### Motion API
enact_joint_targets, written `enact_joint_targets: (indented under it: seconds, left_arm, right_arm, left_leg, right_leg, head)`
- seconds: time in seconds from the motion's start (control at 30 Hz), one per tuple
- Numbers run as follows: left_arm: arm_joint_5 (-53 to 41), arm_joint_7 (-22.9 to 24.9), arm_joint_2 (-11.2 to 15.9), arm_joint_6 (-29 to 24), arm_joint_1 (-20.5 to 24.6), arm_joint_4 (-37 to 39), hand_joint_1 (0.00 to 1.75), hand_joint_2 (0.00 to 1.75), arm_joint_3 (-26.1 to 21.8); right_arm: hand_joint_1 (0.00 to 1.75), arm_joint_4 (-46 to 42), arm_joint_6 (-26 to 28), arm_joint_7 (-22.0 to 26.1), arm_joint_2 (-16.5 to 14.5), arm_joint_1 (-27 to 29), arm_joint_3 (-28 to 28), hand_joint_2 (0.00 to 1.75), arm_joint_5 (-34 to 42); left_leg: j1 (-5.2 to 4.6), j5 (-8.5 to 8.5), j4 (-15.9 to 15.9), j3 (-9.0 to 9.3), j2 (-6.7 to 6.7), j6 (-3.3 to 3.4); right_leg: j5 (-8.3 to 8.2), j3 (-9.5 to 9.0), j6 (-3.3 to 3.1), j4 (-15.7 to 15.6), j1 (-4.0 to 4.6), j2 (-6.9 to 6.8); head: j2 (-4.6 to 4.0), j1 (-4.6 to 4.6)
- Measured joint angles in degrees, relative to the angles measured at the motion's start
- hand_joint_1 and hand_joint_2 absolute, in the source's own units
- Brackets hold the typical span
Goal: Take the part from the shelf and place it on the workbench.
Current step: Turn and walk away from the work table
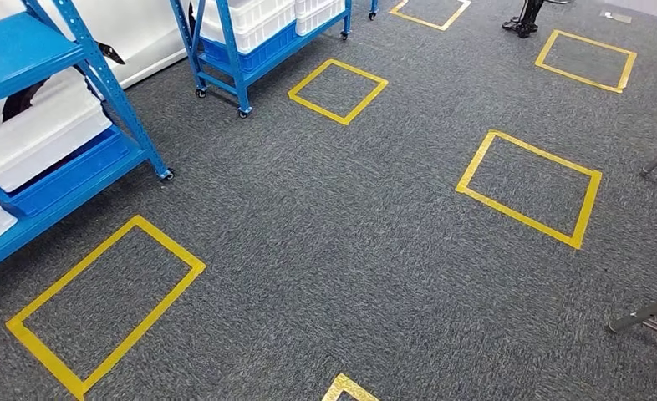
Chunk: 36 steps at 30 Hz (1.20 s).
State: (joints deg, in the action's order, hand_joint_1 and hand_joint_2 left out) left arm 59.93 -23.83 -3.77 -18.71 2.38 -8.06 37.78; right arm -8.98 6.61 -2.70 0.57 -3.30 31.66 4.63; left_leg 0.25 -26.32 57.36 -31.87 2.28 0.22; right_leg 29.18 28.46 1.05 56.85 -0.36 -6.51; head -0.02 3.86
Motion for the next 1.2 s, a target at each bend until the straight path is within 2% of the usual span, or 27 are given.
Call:
enact_joint_targets:
  seconds: [0.07, 0.13, 0.17, 0.2, 0.23, 0.27, 0.3, 0.37, 0.4, 0.43, 0.5, 0.53, 0.6, 0.63, 0.7, 0.73, 0.77, 0.8, 0.87, 0.9, 0.93, 1.0, 1.03, 1.1, 1.13, 1.17, 1.2]
  left_arm:
    - [0.0, 0.0, 0.0, 0.0, 0.0, 0.0, 0.0, 0.0, 0.2]
    - [0.1, 0.1, 0.0, 0.0, 0.1, 0.0, 0.0, 0.0, 0.4]
    - [0.1, 0.2, 0.0, 0.0, 0.2, 0.0, 0.0, 0.0, 0.4]
    - [0.1, 0.3, 0.0, -0.1, 0.2, 0.0, 0.0, 0.0, 0.5]
    - [0.1, 0.3, 0.0, -0.1, 0.2, 0.0, 0.0, 0.0, 0.5]
    - [0.1, 0.3, 0.0, -0.1, 0.2, 0.0, 0.0, 0.0, 0.5]
    - [0.1, 0.4, 0.0, -0.2, 0.2, 0.0, 0.0, 0.0, 0.5]
    - [0.1, 0.4, -0.1, -0.2, 0.2, 0.0, 0.0, 0.0, 0.6]
    - [0.1, 0.4, -0.1, -0.2, 0.3, 0.0, 0.0, 0.0, 0.6]
    - [0.1, 0.4, -0.1, -0.2, 0.3, 0.0, 0.0, 0.0, 0.6]
    - [0.1, 0.4, -0.1, -0.3, 0.1, 0.0, 0.0, 0.0, 0.6]
    - [0.1, 0.4, -0.1, -0.3, 0.0, 0.0, 0.0, 0.0, 0.6]
    - [0.1, 0.4, 0.0, -0.3, 0.1, 0.0, 0.0, 0.0, 0.6]
    - [0.1, 0.4, 0.0, -0.1, 0.1, 0.0, 0.0, 0.0, 0.7]
    - [0.0, 0.5, 0.0, 0.2, 0.2, 0.0, 0.0, 0.0, 0.8]
    - [-0.1, 0.5, 0.0, 0.4, 0.2, 0.0, 0.0, 0.0, 0.8]
    - [-0.2, 0.6, 0.0, 0.6, 0.1, 0.0, 0.0, 0.0, 0.9]
    - [-0.3, 0.6, 0.0, 0.7, 0.1, 0.0, 0.0, 0.0, 0.9]
    - [-0.4, 0.7, 0.1, 0.8, 0.2, 0.0, 0.0, 0.0, 0.9]
    - [-0.5, 0.7, 0.1, 0.9, 0.2, 0.0, 0.0, 0.0, 0.9]
    - [-0.6, 0.7, 0.1, 1.0, 0.3, 0.0, 0.0, 0.0, 0.9]
    - [-0.6, 0.7, 0.1, 1.1, 0.2, 0.0, 0.0, 0.0, 1.0]
    - [-0.6, 0.7, 0.1, 1.1, 0.1, 0.0, 0.0, 0.0, 1.0]
    - [-0.6, 0.8, 0.1, 1.2, 0.1, 0.0, 0.0, 0.0, 1.1]
    - [-0.6, 0.8, 0.1, 1.2, 0.2, 0.0, 0.0, 0.0, 1.1]
    - [-0.6, 0.8, 0.2, 1.2, 0.2, 0.0, 0.0, 0.0, 1.2]
    - [-0.6, 0.9, 0.2, 1.2, 0.2, 0.0, 0.0, 0.0, 1.3]
  right_arm:
    - [0.0, 0.0, 0.0, 0.1, 0.1, -0.2, 0.0, 0.0, 0.0]
    - [0.0, 0.0, -0.1, 0.1, 0.1, 0.0, -0.1, 0.0, 0.0]
    - [0.0, 0.0, -0.1, 0.0, 0.1, 0.1, -0.1, 0.0, 0.0]
    - [0.0, 0.0, -0.2, -0.1, 0.1, 0.2, -0.1, 0.0, 0.0]
    - [0.0, 0.0, -0.2, -0.2, 0.2, 0.2, -0.1, 0.0, 0.1]
    - [0.0, 0.0, -0.2, -0.2, 0.2, 0.3, -0.1, 0.0, 0.1]
    - [0.0, 0.0, -0.2, -0.3, 0.2, 0.4, -0.1, 0.0, 0.1]
    - [0.0, 0.0, -0.2, -0.3, 0.4, 0.5, -0.2, 0.0, 0.2]
    - [0.0, 0.1, -0.2, -0.3, 0.4, 0.5, -0.3, 0.0, 0.2]
    - [0.0, 0.1, -0.2, -0.3, 0.5, 0.5, -0.3, 0.0, 0.2]
    - [0.0, 0.1, -0.2, -0.3, 0.5, 0.2, -0.4, 0.0, 0.2]
    - [0.0, 0.0, -0.2, -0.3, 0.5, 0.1, -0.4, 0.0, 0.2]
    - [0.0, 0.0, -0.2, -0.3, 0.4, 0.2, -0.4, 0.0, 0.2]
    - [0.0, 0.0, -0.2, -0.3, 0.4, 0.4, -0.5, 0.0, 0.3]
    - [0.0, 0.0, -0.2, -0.3, 0.4, 0.6, -0.6, 0.0, 0.4]
    - [0.0, 0.0, -0.2, -0.3, 0.4, 0.6, -0.6, 0.0, 0.5]
    - [0.0, 0.0, -0.2, -0.3, 0.5, 0.6, -0.7, 0.0, 0.6]
    - [0.0, 0.0, -0.2, -0.3, 0.4, 0.6, -0.8, 0.0, 0.6]
    - [0.0, 0.0, -0.2, -0.3, 0.4, 0.6, -0.8, 0.0, 0.7]
    - [0.0, 0.0, -0.2, -0.3, 0.4, 0.6, -0.9, 0.0, 0.7]
    - [0.0, 0.0, -0.2, -0.3, 0.4, 0.5, -0.9, 0.0, 0.7]
    - [0.0, 0.0, -0.2, -0.3, 0.4, 0.3, -0.9, 0.0, 0.7]
    - [0.0, 0.0, -0.2, -0.3, 0.4, 0.1, -0.9, 0.0, 0.7]
    - [0.0, 0.0, -0.1, -0.3, 0.4, 0.1, -0.9, 0.0, 0.7]
    - [0.0, 0.0, -0.1, -0.3, 0.4, 0.3, -0.9, 0.0, 0.8]
    - [0.0, 0.0, -0.2, -0.4, 0.4, 0.4, -0.9, 0.0, 0.8]
    - [0.0, 0.0, -0.2, -0.5, 0.4, 0.5, -0.9, 0.0, 0.8]
  left_leg:
    - [0.22, 0.33, -0.5, 0.25, -1.07, 0.7]
    - [0.3, 0.52, -0.7, 0.31, -2.11, 1.14]
    - [0.26, 0.56, -0.7, 0.23, -2.72, 1.26]
    - [0.21, 0.57, -0.7, 0.2, -3.41, 1.29]
    - [0.17, 0.57, -0.7, 0.24, -4.16, 1.3]
    - [0.16, 0.55, -0.6, 0.35, -4.94, 1.27]
    - [0.16, 0.52, -0.6, 0.49, -5.73, 1.21]
    - [0.11, 0.42, -0.5, 0.53, -7.16, 0.94]
    - [0.1, 0.42, -0.4, 0.39, -7.74, 0.67]
    - [0.14, 0.45, -0.3, 0.17, -8.26, 0.34]
    - [0.24, 0.51, -0.2, -0.17, -9.26, -0.46]
    - [0.16, 0.18, 0.3, -0.45, -8.84, -0.79]
    - [-0.05, -2.05, 4.1, -2.11, -6.42, -1.22]
    - [-0.03, -3.88, 7.5, -3.75, -4.81, -1.34]
    - [0.23, -6.94, 14.6, -7.12, -3.41, -1.6]
    - [0.34, -7.26, 16.4, -7.95, -3.08, -1.7]
    - [0.42, -6.41, 15.8, -7.62, -2.82, -1.77]
    - [0.46, -4.62, 12.9, -6.05, -2.36, -1.76]
    - [0.23, -1.24, 4.8, -1.73, -0.24, -1.4]
    - [0.05, -0.38, 1.9, -0.22, 0.6, -1.06]
    - [-0.13, -0.19, 0.5, 0.43, 1.07, -0.71]
    - [-0.26, -0.19, 0.0, 0.37, 0.21, -0.01]
    - [-0.18, -0.03, -0.2, 0.43, -0.34, 0.33]
    - [0.06, 0.37, -0.6, 0.62, -1.4, 1.02]
    - [0.13, 0.52, -0.7, 0.59, -1.9, 1.26]
    - [0.1, 0.6, -0.7, 0.46, -2.49, 1.41]
    - [0.04, 0.66, -0.7, 0.37, -3.14, 1.49]
  right_leg:
    - [1.57, 0.55, 0.63, 2.0, -0.28, 1.96]
    - [5.2, 3.72, 0.96, 8.6, -0.49, 5.06]
    - [6.87, 5.85, 1.01, 12.6, -0.52, 5.79]
    - [7.66, 7.57, 1.05, 15.7, -0.52, 6.1]
    - [7.23, 8.39, 1.02, 16.7, -0.52, 6.22]
    - [5.61, 8.12, 0.91, 15.5, -0.52, 6.4]
    - [3.19, 6.9, 0.73, 12.3, -0.52, 6.85]
    - [-0.7, 3.82, 0.27, 4.4, -0.57, 9.22]
    - [-1.52, 2.86, 0.09, 1.9, -0.54, 10.17]
    - [-1.59, 2.47, -0.05, 0.8, -0.48, 10.74]
    - [-1.64, 2.35, -0.53, 0.4, -0.47, 9.81]
    - [-1.75, 2.2, -0.89, 0.2, -0.58, 9.15]
    - [-1.93, 1.9, -1.72, -0.3, -0.82, 7.6]
    - [-1.89, 1.81, -1.97, -0.4, -0.67, 6.81]
    - [-1.75, 1.78, -2.17, -0.3, -0.46, 5.2]
    - [-1.67, 1.75, -2.15, -0.3, -0.41, 4.43]
    - [-1.57, 1.69, -2.07, -0.3, -0.4, 3.73]
    - [-1.44, 1.56, -1.95, -0.2, -0.41, 3.08]
    - [-1.05, 1.24, -1.49, 0.0, -0.27, 1.9]
    - [-0.86, 1.11, -1.19, 0.1, -0.15, 1.35]
    - [-0.71, 0.99, -0.87, 0.2, -0.02, 0.84]
    - [-0.57, 0.7, -0.22, 0.1, 0.08, -0.19]
    - [-0.29, 0.57, 0.13, 0.4, -0.05, 0.07]
    - [1.85, 1.58, 0.68, 3.2, -0.32, 2.46]
    - [3.66, 2.97, 0.84, 6.2, -0.47, 4.15]
    - [5.59, 4.88, 0.91, 10.1, -0.5, 5.25]
    - [6.94, 6.71, 0.95, 13.7, -0.52, 5.77]
  head:
    - [0.0, -0.01]
    - [0.0, -0.02]
    - [0.0, -0.02]
    - [0.0, -0.01]
    - [0.0, -0.01]
    - [0.0, -0.01]
    - [0.0, -0.01]
    - [0.0, -0.01]
    - [0.0, -0.01]
    - [0.0, -0.01]
    - [0.0, -0.01]
    - [0.0, -0.01]
    - [0.0, 0.0]
    - [0.0, 0.01]
    - [0.0, 0.01]
    - [0.0, 0.01]
    - [0.0, 0.01]
    - [0.0, 0.01]
    - [0.0, 0.01]
    - [0.0, 0.01]
    - [0.0, 0.0]
    - [0.0, -0.01]
    - [0.0, -0.01]
    - [0.0, -0.01]
    - [0.0, -0.01]
    - [0.0, -0.01]
    - [0.0, -0.01]
